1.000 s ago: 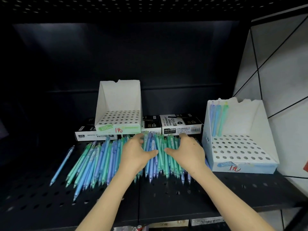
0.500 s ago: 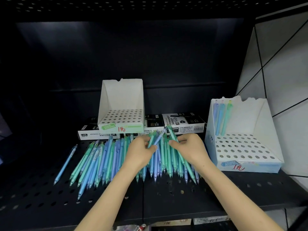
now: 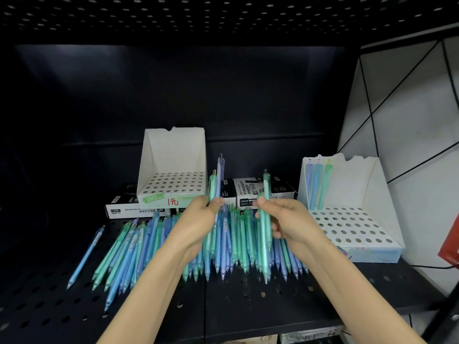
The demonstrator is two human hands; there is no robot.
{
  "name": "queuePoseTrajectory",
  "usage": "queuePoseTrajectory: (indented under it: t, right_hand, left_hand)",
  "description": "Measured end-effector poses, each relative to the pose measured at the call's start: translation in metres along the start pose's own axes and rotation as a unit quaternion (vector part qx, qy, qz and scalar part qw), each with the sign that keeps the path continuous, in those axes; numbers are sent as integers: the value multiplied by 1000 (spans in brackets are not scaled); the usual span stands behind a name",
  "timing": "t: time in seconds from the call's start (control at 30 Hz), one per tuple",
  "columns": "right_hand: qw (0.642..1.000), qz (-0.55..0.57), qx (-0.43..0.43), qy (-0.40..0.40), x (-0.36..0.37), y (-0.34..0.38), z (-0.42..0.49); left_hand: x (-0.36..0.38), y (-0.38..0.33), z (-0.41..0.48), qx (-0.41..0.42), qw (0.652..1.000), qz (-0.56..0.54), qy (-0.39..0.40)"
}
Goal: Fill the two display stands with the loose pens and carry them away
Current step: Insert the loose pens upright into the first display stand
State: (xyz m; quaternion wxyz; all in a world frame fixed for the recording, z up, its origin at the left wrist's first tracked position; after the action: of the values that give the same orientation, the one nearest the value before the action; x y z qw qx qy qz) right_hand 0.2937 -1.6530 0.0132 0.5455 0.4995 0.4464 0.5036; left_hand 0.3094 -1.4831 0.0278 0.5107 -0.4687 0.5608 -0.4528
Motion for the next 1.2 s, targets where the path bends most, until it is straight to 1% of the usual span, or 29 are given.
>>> queuePoseTrajectory:
  t: [0.07,0.13,0.23,0.33,0.43,0.53,0.6,0.73,0.8,0.87,0.97,1.1,1.2]
  right_hand:
    - [998,61,-24,-4,0,14,-4]
    - [993,104,-54,-9,-2,30,-8]
    - [984,142,-102,-32,-10,54,-15]
    - [977,145,-140,-72,-26,68,-18]
    - [977,129,-143,-89,-38,70,-20]
    - [981,109,-134,-92,-51,68,-21]
    - [981,100,-132,-100,-62,66,-21]
    - [971,100,-141,-166,-102,70,-26]
    - [962,61,-166,-208,-126,77,-29]
    - [952,-17,-188,-242,-147,80,-28]
    - [939,-110,-192,-263,-162,77,-18]
    - [923,-215,-189,-257,-164,71,-4]
    - [912,-299,-173,-221,-160,64,9]
  left_hand:
    - [11,-8,-6,1,998,-63,29]
    - [29,-20,-16,9,992,-103,74]
    - [53,-35,-30,40,988,-86,124]
    - [68,-48,-40,83,987,-39,132]
    - [84,-51,-43,112,983,1,146]
    - [99,-48,-41,115,978,0,171]
    - [106,-48,-38,121,977,4,174]
    - [112,-49,-28,126,978,-16,164]
    - [110,-51,-21,115,980,-53,152]
    - [108,-53,-16,105,980,-90,144]
    - [112,-52,-11,97,978,-115,145]
    - [120,-43,-9,83,977,-129,148]
    - [120,-37,-6,75,977,-136,144]
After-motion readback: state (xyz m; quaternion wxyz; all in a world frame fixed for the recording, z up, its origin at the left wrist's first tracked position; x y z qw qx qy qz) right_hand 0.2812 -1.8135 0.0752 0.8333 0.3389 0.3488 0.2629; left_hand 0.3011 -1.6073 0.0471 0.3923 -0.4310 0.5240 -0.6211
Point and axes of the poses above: each hand's wrist, its own z-axis towards the middle knuckle, its own x-axis out of the palm, y = z × x, the point moved 10 cm from there along z, towards the middle knuckle, and after that the axes turned 7 degrees about -x, right-handed, at the moved point
